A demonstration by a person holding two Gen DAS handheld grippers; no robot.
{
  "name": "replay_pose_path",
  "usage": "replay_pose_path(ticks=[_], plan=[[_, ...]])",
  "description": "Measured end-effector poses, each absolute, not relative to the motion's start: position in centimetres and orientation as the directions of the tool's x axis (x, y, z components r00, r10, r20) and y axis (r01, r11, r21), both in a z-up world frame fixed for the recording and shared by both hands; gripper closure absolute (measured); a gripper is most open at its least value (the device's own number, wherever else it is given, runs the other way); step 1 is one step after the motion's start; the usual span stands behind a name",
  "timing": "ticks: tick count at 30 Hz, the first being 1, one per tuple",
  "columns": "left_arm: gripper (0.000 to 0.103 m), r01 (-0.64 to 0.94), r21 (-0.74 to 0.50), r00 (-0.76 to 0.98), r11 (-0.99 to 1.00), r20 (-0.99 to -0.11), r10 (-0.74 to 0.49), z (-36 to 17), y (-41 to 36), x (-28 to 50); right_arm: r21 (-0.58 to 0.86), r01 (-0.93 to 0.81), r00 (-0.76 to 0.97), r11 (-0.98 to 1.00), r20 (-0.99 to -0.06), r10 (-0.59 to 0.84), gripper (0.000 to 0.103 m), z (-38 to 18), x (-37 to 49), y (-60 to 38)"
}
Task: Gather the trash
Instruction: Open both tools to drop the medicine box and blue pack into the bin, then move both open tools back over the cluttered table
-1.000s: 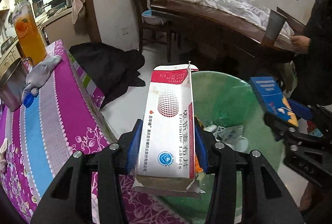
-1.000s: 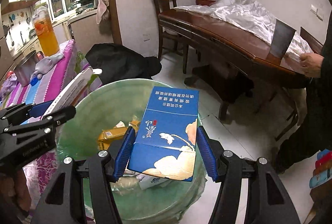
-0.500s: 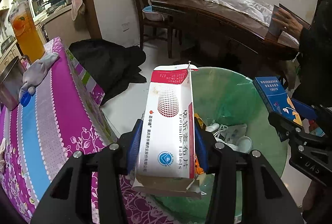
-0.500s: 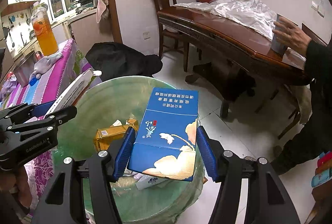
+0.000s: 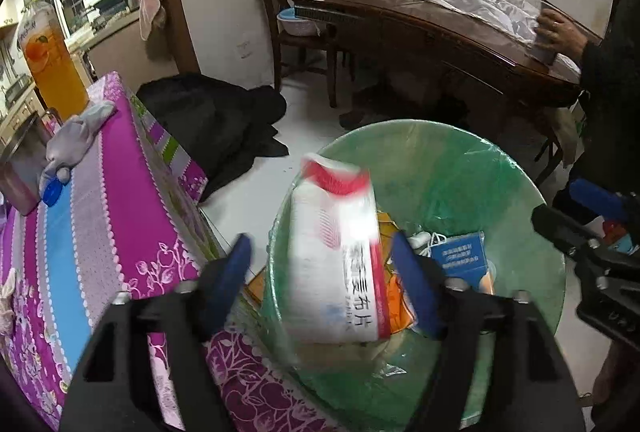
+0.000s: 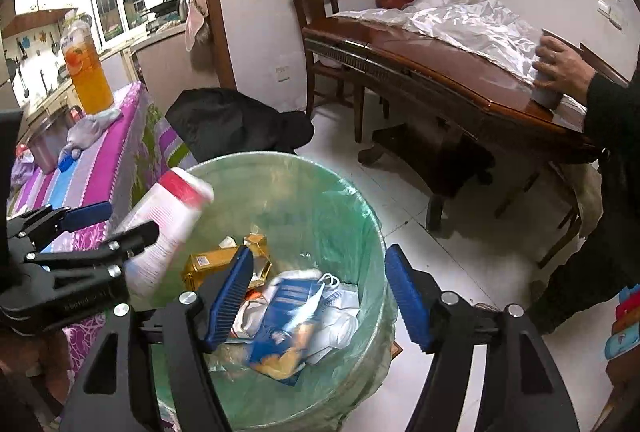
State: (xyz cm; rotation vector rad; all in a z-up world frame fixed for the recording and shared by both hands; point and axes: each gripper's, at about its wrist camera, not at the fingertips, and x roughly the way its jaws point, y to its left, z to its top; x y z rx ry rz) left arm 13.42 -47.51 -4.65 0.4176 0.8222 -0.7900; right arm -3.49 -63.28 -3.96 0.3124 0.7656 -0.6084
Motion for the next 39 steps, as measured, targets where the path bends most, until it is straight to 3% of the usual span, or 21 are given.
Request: replay_pose_path(ticks=[12, 19, 31, 39], plan=[[0.027, 0.759, 0.028, 0.429, 0.651, -0.773, -0.467, -4.0, -46.5, 13.2, 0.050, 0.618, 0.576, 0.785, -0.708, -0.408, 0.034, -3.2, -4.2, -62.5], [0.027, 0.744, 0.047, 0.467, 0.667, -0.750, -0.468, -2.5, -43.4, 13.3, 0.078, 0.576, 0.659, 0.813, -0.633, -0.406, 0.028, -0.2, -5.5, -59.4], [0.027, 0.619, 0.083, 0.582, 0.781, -0.716, -0.386, -0.7, -31.7, 16.2, 0.107, 0.447, 0.779, 0.888, -0.535, -0.327, 0.010, 2.9, -3.6, -51.5], [0.027, 0.410, 0.088, 0.658, 0.908, -0.718, -0.227, -0.4, -18.4, 22.5, 0.103, 0.315, 0.817, 0.943, -0.535, -0.215, 0.010, 3.4, -1.0, -45.3]])
